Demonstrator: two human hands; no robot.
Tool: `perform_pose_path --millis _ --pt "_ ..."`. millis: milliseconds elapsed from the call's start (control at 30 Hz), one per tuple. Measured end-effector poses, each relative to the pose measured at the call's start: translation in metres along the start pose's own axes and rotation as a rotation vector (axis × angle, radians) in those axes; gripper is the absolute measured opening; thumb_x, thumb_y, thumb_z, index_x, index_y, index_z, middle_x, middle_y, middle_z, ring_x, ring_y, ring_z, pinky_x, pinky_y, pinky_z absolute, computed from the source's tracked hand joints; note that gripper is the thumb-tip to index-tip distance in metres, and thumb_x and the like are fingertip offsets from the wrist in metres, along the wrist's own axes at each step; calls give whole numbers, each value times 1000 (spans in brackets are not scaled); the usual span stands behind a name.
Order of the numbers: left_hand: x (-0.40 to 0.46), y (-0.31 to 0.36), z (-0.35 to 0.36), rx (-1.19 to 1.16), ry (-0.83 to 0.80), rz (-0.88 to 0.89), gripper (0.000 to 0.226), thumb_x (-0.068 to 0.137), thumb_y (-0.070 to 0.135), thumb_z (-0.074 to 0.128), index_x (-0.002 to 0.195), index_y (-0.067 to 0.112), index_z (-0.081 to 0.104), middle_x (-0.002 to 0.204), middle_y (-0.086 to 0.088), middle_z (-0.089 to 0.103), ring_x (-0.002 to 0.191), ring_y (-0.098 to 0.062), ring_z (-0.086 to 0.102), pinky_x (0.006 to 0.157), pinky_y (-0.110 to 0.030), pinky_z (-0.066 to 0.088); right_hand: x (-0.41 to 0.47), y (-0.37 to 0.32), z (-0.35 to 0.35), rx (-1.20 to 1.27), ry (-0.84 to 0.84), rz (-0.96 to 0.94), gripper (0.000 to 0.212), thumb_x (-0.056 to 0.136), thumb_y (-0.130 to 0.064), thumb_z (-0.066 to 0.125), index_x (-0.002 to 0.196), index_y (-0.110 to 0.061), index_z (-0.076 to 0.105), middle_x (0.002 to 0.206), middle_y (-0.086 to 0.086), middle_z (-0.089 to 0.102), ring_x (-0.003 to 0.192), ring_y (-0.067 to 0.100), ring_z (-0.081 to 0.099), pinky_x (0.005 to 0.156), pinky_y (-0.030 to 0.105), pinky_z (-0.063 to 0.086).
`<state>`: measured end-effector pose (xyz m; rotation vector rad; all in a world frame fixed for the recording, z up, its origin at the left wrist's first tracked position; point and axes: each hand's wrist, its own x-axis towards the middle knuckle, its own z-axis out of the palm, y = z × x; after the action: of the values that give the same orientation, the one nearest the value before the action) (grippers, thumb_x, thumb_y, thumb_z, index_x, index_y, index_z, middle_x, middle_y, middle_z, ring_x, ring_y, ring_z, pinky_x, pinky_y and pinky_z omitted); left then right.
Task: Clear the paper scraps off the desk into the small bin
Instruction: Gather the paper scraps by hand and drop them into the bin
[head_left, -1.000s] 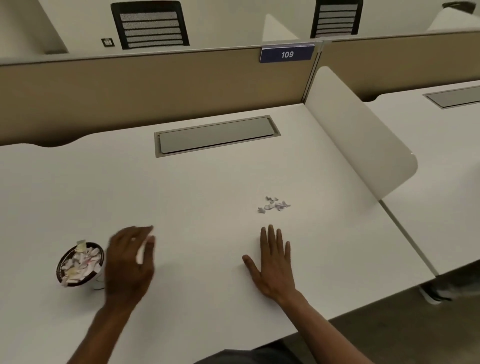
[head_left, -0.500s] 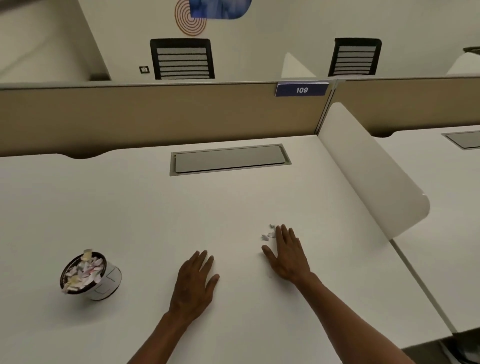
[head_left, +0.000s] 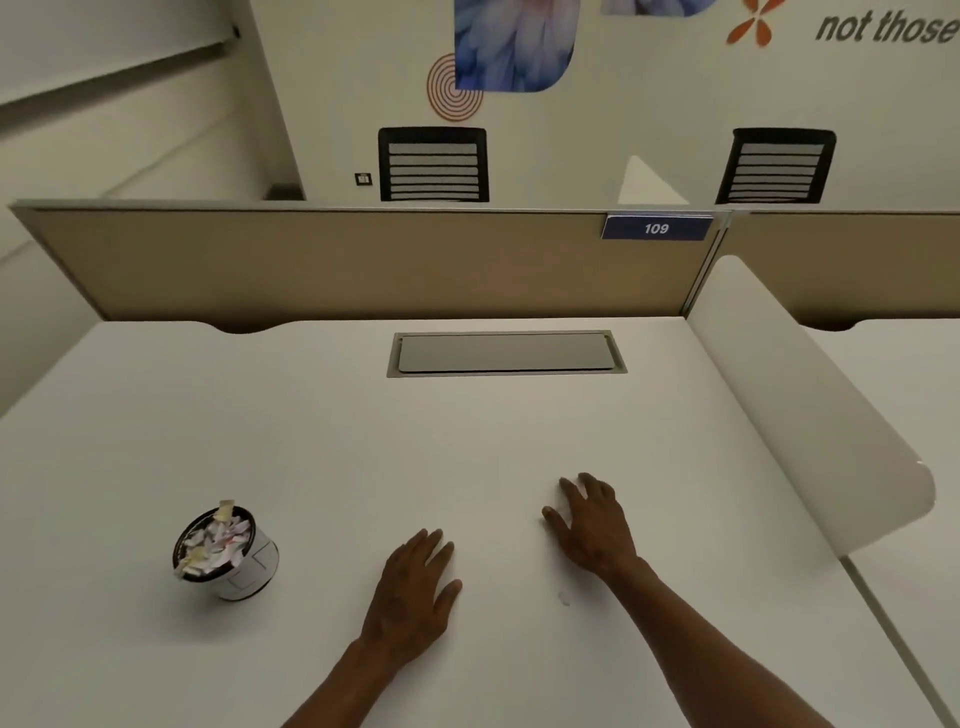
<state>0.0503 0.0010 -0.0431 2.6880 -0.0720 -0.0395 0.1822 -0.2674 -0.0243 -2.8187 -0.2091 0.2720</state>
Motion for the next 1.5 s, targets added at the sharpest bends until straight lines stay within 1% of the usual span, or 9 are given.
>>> perform_pose_path --millis 133,233,333,467,600,767,1067,1300,1500 --pt "5 3 2 -9 103 2 47 78 29 84 120 12 73 130 -7 68 122 -28 65 106 -30 38 -19 -2 13 22 59 -118 40 95 -37 57 130 -18 61 134 3 56 126 27 48 98 36 47" --pt "14 12 -6 -24 130 23 47 80 30 82 123 13 71 134 -6 66 125 -26 63 105 -37 51 -34 -2 18 54 155 -197 17 89 -25 64 104 -20 72 106 -3 66 103 26 62 78 32 52" --pt "29 24 -16 -43 133 36 50 94 40 64 139 19 59 150 0 51 143 -19 44 119 -32 33 -44 3 17 71 264 -220 20 81 -32 76 99 -25 75 92 -9 69 93 20 64 77 31 52" --pt "52 30 -30 -70 137 54 52 98 43 55 145 20 52 156 0 43 148 -17 36 122 -31 27 -32 5 4 146 387 -108 32 83 -30 76 113 -21 73 108 -3 69 110 22 61 87 35 51" --pt "74 23 -49 -31 116 45 55 101 47 48 151 25 42 160 6 34 150 -10 27 121 -24 22 -11 -19 -3 97 229 -119 41 97 -27 60 136 -12 61 140 9 59 133 31 48 107 40 45" --pt "83 32 -45 -34 -44 92 66 98 54 48 156 28 31 162 6 31 149 -11 26 119 -28 30 -32 -35 2 134 153 -353 34 99 -21 54 131 -19 63 134 -2 62 124 22 54 95 30 50" --pt "87 77 -9 39 -195 301 75 89 61 55 151 20 38 154 5 42 136 -19 38 110 -35 40 -53 11 -18 279 253 0 42 97 -6 49 136 -17 60 135 0 61 125 19 54 97 28 47" --pt "64 84 6 -129 -165 314 73 89 58 58 151 27 39 151 8 44 139 -8 38 111 -21 36 -62 13 -13 89 79 14 57 92 -4 42 147 -16 47 146 1 48 133 22 41 98 29 47" --pt "69 88 6 -115 -255 149 88 85 52 70 157 26 26 157 5 30 144 -13 29 114 -27 34 -82 20 -6 142 37 -110 52 99 -35 49 149 -22 43 140 -5 50 128 17 47 93 27 50"
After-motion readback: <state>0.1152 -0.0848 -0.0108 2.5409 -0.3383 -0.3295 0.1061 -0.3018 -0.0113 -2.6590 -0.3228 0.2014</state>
